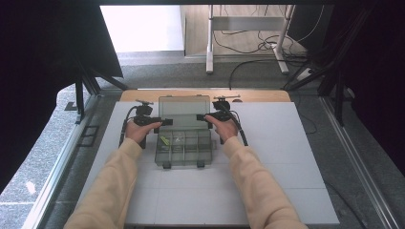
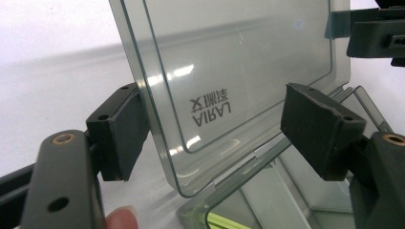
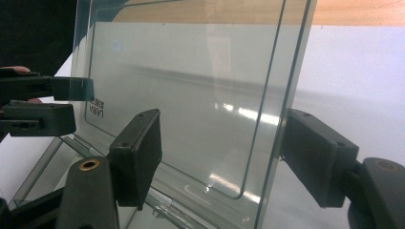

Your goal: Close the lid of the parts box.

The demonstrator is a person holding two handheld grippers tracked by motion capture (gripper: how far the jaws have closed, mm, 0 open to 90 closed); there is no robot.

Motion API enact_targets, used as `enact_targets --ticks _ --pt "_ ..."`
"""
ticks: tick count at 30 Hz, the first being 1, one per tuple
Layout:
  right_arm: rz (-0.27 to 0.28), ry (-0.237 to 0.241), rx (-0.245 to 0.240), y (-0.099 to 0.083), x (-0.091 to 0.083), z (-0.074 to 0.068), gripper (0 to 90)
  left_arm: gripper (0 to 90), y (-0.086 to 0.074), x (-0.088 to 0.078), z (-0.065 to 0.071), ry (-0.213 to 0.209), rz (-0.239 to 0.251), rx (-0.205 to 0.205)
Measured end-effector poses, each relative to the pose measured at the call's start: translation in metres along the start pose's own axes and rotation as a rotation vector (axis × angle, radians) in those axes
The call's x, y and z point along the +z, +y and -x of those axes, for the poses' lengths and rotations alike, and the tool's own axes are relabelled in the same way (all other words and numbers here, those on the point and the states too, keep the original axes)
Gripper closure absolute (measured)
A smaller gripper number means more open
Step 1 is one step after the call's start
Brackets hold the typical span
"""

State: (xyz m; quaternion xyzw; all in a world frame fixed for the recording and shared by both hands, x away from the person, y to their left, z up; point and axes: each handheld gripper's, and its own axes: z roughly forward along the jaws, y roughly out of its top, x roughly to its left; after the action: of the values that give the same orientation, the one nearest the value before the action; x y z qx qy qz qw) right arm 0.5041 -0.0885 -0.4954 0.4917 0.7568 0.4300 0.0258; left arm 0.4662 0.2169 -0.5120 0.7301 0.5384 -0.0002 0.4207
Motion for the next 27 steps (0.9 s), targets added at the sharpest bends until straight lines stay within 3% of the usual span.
enact_targets --ticks 27 --pt "0.042 0.012 -0.026 -0.003 -0.011 -0.005 30.3 25.4 0.000 -0.006 0.004 -0.011 0.026 0.034"
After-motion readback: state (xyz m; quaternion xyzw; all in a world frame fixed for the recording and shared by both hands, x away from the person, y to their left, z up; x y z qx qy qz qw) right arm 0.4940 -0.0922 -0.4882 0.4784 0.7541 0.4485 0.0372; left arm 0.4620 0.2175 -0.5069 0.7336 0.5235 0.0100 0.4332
